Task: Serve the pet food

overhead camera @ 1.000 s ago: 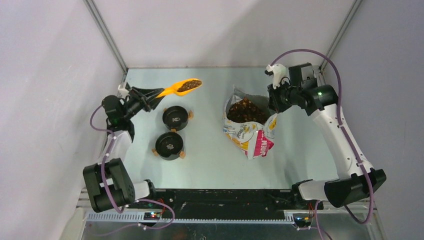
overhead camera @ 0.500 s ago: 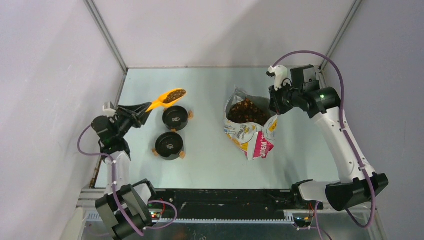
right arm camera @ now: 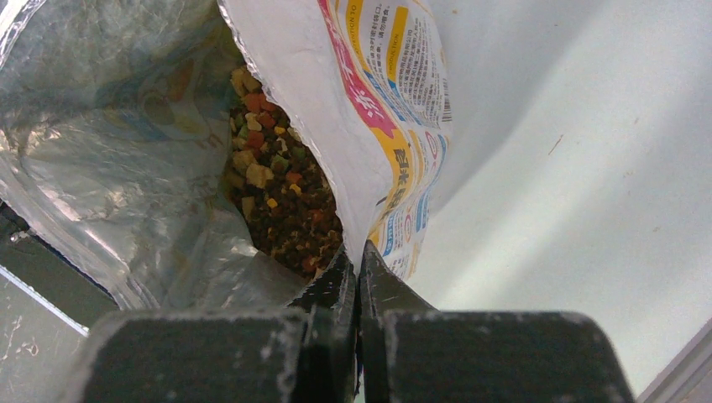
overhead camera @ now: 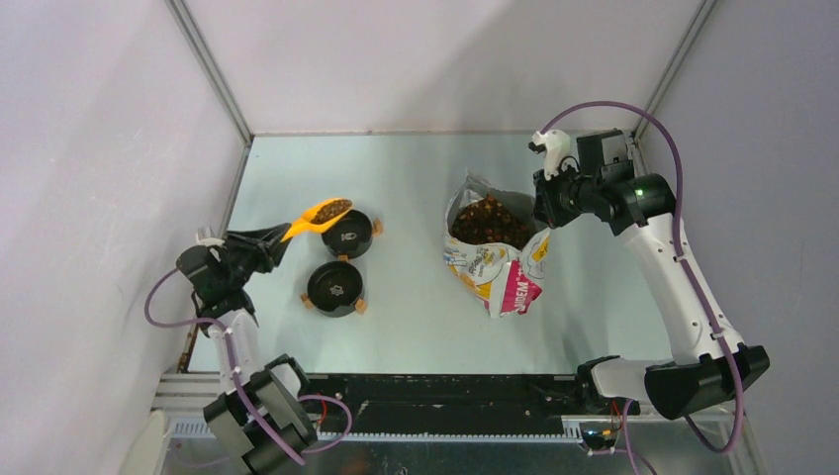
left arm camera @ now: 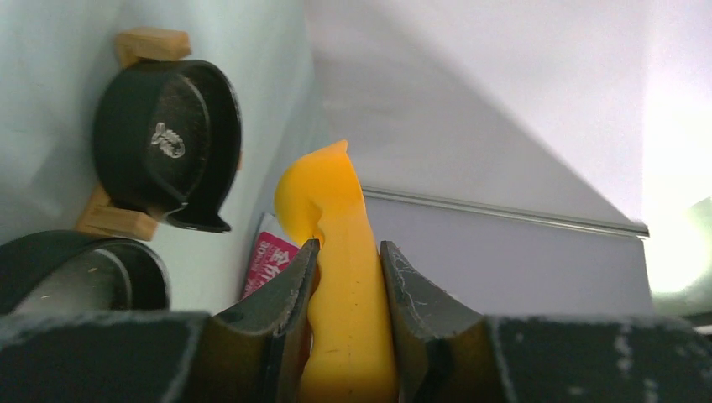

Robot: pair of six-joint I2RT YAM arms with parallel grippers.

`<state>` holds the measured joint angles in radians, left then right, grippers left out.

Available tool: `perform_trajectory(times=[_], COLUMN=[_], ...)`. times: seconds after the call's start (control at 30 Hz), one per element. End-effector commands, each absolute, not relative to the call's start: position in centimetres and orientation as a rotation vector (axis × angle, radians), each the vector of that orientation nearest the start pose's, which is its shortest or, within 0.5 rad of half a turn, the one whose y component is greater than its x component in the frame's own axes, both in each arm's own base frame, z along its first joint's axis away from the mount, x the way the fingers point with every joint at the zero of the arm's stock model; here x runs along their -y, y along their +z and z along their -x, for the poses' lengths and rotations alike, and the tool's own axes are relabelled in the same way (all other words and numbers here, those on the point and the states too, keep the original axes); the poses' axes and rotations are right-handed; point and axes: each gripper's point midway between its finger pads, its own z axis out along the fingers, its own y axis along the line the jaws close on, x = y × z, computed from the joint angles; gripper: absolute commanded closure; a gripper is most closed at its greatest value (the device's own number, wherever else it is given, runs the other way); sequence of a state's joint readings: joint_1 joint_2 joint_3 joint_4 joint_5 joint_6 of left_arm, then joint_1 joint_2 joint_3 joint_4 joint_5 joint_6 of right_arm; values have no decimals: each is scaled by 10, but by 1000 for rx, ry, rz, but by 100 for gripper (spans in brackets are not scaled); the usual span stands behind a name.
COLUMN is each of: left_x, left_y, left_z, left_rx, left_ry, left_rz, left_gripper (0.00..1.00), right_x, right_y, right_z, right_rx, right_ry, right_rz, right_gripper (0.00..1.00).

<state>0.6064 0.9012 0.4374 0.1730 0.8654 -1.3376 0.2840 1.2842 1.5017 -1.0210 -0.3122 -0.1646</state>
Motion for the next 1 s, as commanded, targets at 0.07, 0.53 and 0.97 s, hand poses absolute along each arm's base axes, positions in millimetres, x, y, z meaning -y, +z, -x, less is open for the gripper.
perform_trajectory(times=[0.07, 0.53, 0.97], left_x=[-23, -41, -43], left_y=[207, 195, 187], left_z=[-294, -292, -302], left_rx=[-1633, -1811, -1921], left_ry=[-1127, -848, -818], left_rz=[1076, 968, 924], left_gripper=[100, 100, 100], right_x=[-145, -145, -143], right_y=[332, 327, 327], right_z=[-290, -288, -288], right_rx=[-2032, -2038, -2040], right_ry=[486, 491, 492], right_rz=[666, 665, 656], right_gripper=[100, 100, 100])
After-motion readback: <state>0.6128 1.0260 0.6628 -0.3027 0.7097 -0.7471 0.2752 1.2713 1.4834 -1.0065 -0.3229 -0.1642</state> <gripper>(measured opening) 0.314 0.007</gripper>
